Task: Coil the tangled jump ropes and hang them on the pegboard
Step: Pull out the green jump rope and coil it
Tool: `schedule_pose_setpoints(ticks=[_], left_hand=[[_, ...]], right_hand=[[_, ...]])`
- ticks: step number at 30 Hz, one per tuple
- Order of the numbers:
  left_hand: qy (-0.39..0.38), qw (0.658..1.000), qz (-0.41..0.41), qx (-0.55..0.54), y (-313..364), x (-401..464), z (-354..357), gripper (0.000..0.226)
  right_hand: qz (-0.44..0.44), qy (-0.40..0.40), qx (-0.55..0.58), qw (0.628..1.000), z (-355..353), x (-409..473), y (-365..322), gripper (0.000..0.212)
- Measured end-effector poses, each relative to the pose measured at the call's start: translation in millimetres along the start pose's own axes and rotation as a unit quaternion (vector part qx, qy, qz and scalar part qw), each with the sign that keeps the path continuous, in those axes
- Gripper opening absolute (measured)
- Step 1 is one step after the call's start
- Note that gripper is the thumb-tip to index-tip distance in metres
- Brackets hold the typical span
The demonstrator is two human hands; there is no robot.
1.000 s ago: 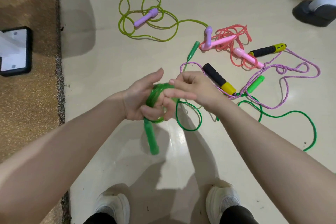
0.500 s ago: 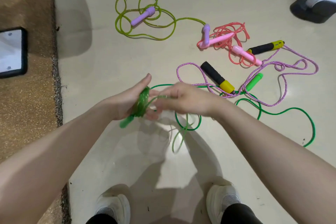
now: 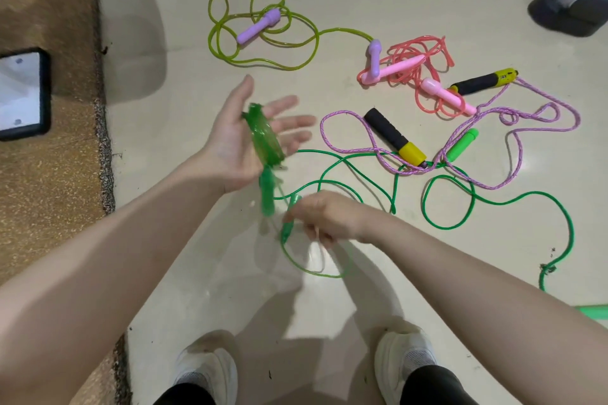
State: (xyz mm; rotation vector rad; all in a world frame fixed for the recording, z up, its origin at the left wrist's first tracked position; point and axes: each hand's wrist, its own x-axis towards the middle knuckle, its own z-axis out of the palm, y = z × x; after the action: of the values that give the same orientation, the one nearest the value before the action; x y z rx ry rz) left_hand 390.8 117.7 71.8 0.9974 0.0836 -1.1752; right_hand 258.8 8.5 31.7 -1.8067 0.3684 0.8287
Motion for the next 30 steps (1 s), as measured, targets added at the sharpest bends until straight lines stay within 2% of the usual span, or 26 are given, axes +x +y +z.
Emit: schedule_pose_setpoints(ticks=[1, 3, 4, 6, 8, 10, 12, 14, 16, 18, 20, 22, 25, 28, 30], left_hand=[[0.056, 0.998, 0.021, -0.011, 3, 3, -7, 0.067], [0.131, 0.991, 0.027, 0.009, 5, 7, -22, 0.066], [0.151, 0.988, 0.010, 0.040, 2, 8, -29, 0.068], [0.155, 0.978, -0.047, 0.133, -9, 4, -35, 0.072], [0.114, 0.960, -0.117, 0.226, -21, -3, -31, 0.079], [0.040, 0.941, -0.174, 0.288, -27, -7, -21, 0.091], [-0.045, 0.932, -0.198, 0.299, -27, -7, -9, 0.104], [-0.132, 0.934, -0.192, 0.271, -24, -7, 4, 0.112], [-0.222, 0.932, -0.190, 0.213, -20, -7, 15, 0.118], [-0.295, 0.926, -0.188, 0.140, -17, -7, 21, 0.111], [-0.310, 0.931, -0.169, 0.094, -15, -8, 24, 0.098], [-0.252, 0.957, -0.134, 0.056, -13, -9, 24, 0.084], [-0.073, 0.995, -0.050, 0.036, -10, -3, 13, 0.070], [0.088, 0.989, -0.032, 0.114, -12, 8, -14, 0.062], [0.163, 0.959, -0.057, 0.224, -16, 10, -31, 0.064]], right_hand=[[0.011, -0.059, -0.041, 0.997, 4, -3, -1, 0.027], [0.011, -0.153, -0.043, 0.987, 6, -11, -11, 0.029], [-0.005, -0.173, -0.030, 0.984, 2, -16, -19, 0.028], [-0.066, -0.149, -0.028, 0.986, -13, -25, -39, 0.025], [-0.141, -0.068, -0.005, 0.988, -31, -30, -55, 0.022], [-0.184, 0.048, 0.057, 0.980, -48, -31, -62, 0.023], [-0.199, 0.169, 0.118, 0.958, -57, -26, -58, 0.024], [-0.186, 0.257, 0.155, 0.936, -59, -17, -47, 0.025], [-0.153, 0.289, 0.173, 0.929, -55, -11, -36, 0.025], [-0.120, 0.265, 0.195, 0.937, -46, -9, -26, 0.023], [-0.088, 0.223, 0.164, 0.957, -34, -9, -17, 0.020], [-0.063, 0.180, 0.107, 0.976, -19, -7, -9, 0.025], [-0.026, 0.054, 0.058, 0.996, -4, -6, -5, 0.024], [-0.016, -0.069, 0.020, 0.997, -6, -13, -14, 0.022], [-0.041, -0.120, -0.007, 0.992, -15, -19, -24, 0.024]])
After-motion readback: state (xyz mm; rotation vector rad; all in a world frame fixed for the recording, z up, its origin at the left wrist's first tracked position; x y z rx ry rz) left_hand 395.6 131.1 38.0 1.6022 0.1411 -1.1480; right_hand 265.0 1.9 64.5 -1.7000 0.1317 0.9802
